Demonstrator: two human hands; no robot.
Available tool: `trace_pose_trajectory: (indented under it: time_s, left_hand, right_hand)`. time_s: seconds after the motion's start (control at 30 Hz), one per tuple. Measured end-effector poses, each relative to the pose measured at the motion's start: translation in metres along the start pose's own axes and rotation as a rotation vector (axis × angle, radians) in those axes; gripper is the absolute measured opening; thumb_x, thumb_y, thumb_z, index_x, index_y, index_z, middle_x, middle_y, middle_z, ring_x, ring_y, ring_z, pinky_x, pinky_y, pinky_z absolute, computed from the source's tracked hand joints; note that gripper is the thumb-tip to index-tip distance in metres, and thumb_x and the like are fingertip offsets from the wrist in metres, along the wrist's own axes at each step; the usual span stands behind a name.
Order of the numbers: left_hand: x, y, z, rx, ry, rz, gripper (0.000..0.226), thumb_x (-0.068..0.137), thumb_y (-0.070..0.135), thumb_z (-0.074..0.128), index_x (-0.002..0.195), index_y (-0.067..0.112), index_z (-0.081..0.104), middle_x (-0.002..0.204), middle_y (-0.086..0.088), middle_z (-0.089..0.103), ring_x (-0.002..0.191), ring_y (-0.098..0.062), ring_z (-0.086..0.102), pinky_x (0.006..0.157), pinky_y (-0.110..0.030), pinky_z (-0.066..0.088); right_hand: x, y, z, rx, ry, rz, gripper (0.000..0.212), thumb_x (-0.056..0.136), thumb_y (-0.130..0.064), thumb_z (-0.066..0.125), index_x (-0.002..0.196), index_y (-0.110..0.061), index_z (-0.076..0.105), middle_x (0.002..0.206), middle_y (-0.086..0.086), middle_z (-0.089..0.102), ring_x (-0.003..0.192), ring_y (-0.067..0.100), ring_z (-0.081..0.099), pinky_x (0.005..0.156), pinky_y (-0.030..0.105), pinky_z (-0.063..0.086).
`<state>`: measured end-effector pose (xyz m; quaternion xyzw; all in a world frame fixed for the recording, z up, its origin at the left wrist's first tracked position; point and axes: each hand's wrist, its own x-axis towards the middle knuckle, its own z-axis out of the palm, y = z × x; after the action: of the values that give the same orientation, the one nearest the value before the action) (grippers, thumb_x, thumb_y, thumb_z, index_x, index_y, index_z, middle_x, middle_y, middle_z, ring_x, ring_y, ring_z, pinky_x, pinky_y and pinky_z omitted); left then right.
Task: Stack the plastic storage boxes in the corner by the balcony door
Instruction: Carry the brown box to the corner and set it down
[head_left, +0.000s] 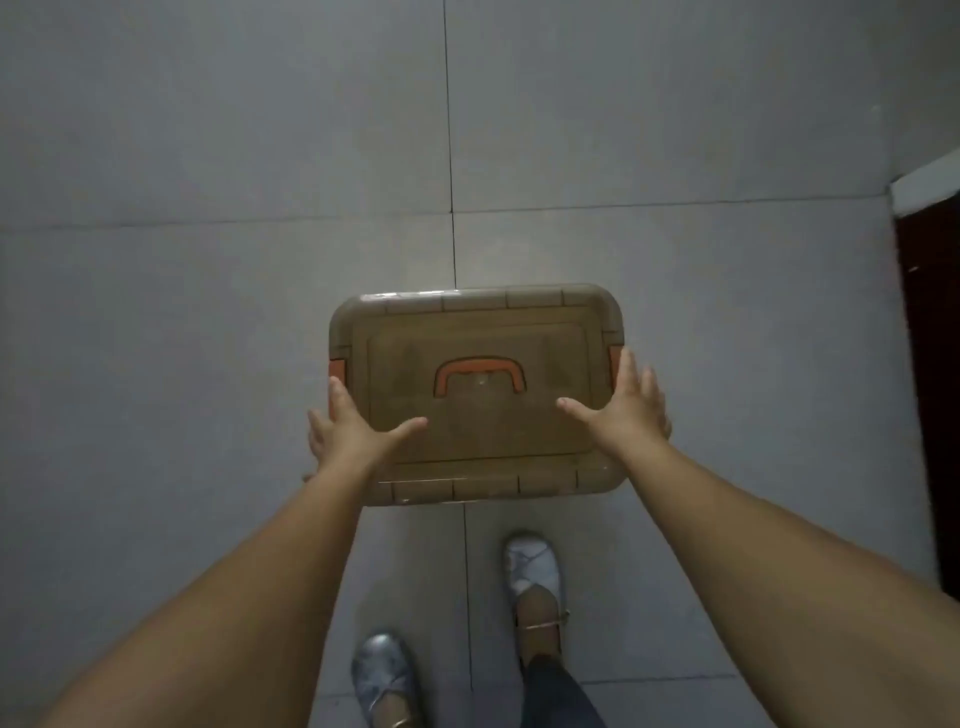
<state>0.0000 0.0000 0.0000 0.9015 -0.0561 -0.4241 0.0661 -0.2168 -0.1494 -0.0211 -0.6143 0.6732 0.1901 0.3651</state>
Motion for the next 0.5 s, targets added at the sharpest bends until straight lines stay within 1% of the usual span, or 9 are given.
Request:
trace_pose_trajectory:
  time_s: [0.07,0.13,0.2,0.27,0.33,0.4,0.5]
  left_hand:
    - [0.018,-0.004,0.010,-0.070,0.082,-0.066,0.127,0.059,0.058,0.077,0.151,0.031,-0.008,0.160,-0.014,0.002,0.147,-0.038,0.007,0.112,-0.064,0.020]
    - [0.041,-0.012,0.023,-0.174,0.093,-0.152,0.130,0.056,0.061,0.077,0.150,0.031,-0.008,0.160,-0.014,0.005,0.147,-0.037,0.008,0.112,-0.064,0.021]
    - [0.053,-0.018,0.034,-0.224,0.067,-0.188,0.129,0.057,0.059,0.078,0.151,0.030,-0.006,0.158,-0.014,0.014,0.145,-0.039,0.018,0.111,-0.062,0.025]
    - [0.059,-0.024,0.039,-0.249,0.067,-0.201,0.125,0.058,0.055,0.079,0.151,0.029,0.000,0.157,-0.014,0.018,0.142,-0.040,0.024,0.110,-0.061,0.029]
    - [0.060,-0.026,0.039,-0.280,0.062,-0.213,0.121,0.059,0.053,0.080,0.151,0.029,0.005,0.156,-0.015,0.019,0.141,-0.040,0.025,0.109,-0.060,0.030]
    - [0.052,-0.027,0.035,-0.301,0.054,-0.227,0.118,0.059,0.053,0.080,0.150,0.027,0.010,0.154,-0.016,0.021,0.141,-0.040,0.025,0.109,-0.059,0.031]
    - [0.029,-0.026,0.019,-0.303,0.048,-0.258,0.113,0.060,0.055,0.079,0.149,0.023,0.016,0.151,-0.017,0.026,0.138,-0.040,0.028,0.108,-0.057,0.032]
  right_hand:
    - [0.018,0.003,0.006,0.026,0.020,0.020,0.111,0.071,-0.059,0.068,0.149,-0.035,-0.007,0.161,0.004,-0.002,0.147,0.031,0.008,0.118,0.052,0.013]
    - [0.039,0.009,0.016,0.156,0.001,0.049,0.113,0.069,-0.053,0.073,0.149,-0.035,-0.005,0.161,0.004,0.004,0.146,0.031,0.014,0.116,0.055,0.017]
    - [0.049,0.011,0.025,0.307,-0.008,0.060,0.113,0.068,-0.045,0.078,0.148,-0.036,-0.001,0.158,0.004,0.015,0.143,0.032,0.023,0.113,0.055,0.025]
    - [0.052,0.013,0.029,0.388,0.003,0.079,0.112,0.066,-0.040,0.081,0.148,-0.036,0.005,0.154,0.006,0.024,0.139,0.033,0.032,0.108,0.050,0.034]
    - [0.053,0.014,0.028,0.411,0.026,0.082,0.110,0.065,-0.038,0.082,0.148,-0.034,0.009,0.152,0.008,0.028,0.137,0.033,0.034,0.104,0.047,0.038]
    - [0.050,0.014,0.022,0.412,0.043,0.081,0.110,0.064,-0.039,0.083,0.148,-0.034,0.012,0.151,0.008,0.029,0.137,0.033,0.032,0.105,0.049,0.036]
    - [0.036,0.009,0.005,0.393,0.021,0.083,0.108,0.063,-0.042,0.082,0.147,-0.034,0.015,0.150,0.009,0.031,0.136,0.034,0.033,0.107,0.052,0.036]
